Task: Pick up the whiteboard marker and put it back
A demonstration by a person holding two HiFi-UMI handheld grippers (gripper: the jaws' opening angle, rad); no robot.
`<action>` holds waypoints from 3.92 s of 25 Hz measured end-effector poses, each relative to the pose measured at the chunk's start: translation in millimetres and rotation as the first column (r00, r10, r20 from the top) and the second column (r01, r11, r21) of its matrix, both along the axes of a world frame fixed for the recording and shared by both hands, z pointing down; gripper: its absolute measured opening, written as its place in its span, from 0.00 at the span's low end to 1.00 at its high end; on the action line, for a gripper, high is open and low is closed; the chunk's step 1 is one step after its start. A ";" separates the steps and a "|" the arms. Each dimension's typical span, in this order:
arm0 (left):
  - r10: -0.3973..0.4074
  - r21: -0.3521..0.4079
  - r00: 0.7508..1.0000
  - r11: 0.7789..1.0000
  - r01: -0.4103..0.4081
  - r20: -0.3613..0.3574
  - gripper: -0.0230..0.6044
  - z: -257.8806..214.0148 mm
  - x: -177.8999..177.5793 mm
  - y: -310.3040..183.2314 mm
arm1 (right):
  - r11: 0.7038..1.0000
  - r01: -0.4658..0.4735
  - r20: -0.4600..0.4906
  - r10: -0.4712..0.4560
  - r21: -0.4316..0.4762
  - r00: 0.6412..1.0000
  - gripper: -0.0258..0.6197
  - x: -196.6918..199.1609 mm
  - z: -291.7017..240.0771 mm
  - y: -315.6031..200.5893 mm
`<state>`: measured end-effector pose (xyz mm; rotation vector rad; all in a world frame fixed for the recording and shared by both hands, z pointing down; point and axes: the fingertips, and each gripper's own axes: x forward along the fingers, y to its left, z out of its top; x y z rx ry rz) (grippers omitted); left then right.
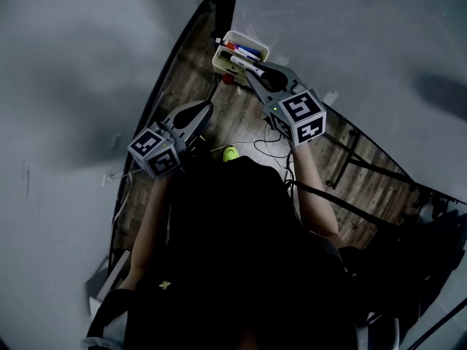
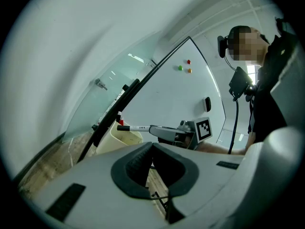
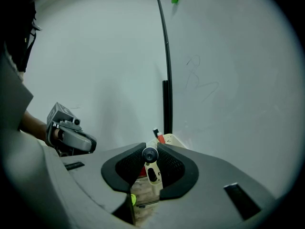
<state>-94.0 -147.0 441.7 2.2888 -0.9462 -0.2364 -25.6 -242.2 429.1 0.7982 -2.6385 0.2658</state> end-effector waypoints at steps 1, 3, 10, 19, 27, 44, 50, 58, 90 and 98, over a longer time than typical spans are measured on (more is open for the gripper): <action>0.000 -0.005 1.000 1.000 0.000 0.002 0.06 1.0 -0.9 0.1 | 1.000 0.002 -0.002 -0.002 -0.006 1.000 0.15 -1.3 2.3 -0.8; 0.000 -0.014 1.000 1.000 0.000 0.006 0.06 3.1 -2.3 0.2 | 1.000 0.005 -0.004 -0.005 -0.019 1.000 0.15 -3.4 7.5 -2.6; 0.015 -0.047 1.000 0.999 -0.014 0.011 0.06 9.1 -3.0 4.0 | 0.999 0.009 -0.034 -0.011 -0.040 0.999 0.15 -8.9 23.2 -6.0; 0.043 -0.072 0.999 0.997 -0.042 0.011 0.06 10.1 2.7 9.4 | 0.998 0.003 -0.065 -0.007 -0.056 0.998 0.15 -15.8 36.5 -14.3; 0.025 -0.074 1.000 0.997 -0.024 0.014 0.06 11.9 -3.5 8.8 | 0.996 -0.007 -0.063 0.001 -0.087 0.998 0.15 -18.6 48.5 -15.0; 0.016 -0.074 1.000 0.997 -0.015 0.015 0.06 5.9 -5.8 12.7 | 0.997 0.014 -0.073 -0.019 -0.074 0.997 0.15 -28.6 50.5 -7.3; 0.015 -0.073 1.000 0.997 -0.014 0.014 0.06 7.1 -7.4 13.6 | 0.998 -0.006 -0.078 0.000 -0.070 0.997 0.15 -26.1 52.1 -10.6; 0.015 -0.070 1.000 0.997 -0.014 0.013 0.06 5.9 -8.5 14.7 | 0.999 -0.007 -0.074 0.003 -0.048 0.997 0.16 -27.1 47.4 -10.8; -0.082 0.028 0.992 0.996 0.080 0.098 0.06 -28.7 41.4 42.7 | 0.995 0.102 0.025 -0.102 0.004 0.994 0.19 26.3 14.4 48.2; -0.034 0.002 0.992 0.999 0.034 0.118 0.06 -24.1 60.2 34.7 | 0.998 0.062 0.075 -0.061 -0.010 0.995 0.06 49.4 15.4 50.2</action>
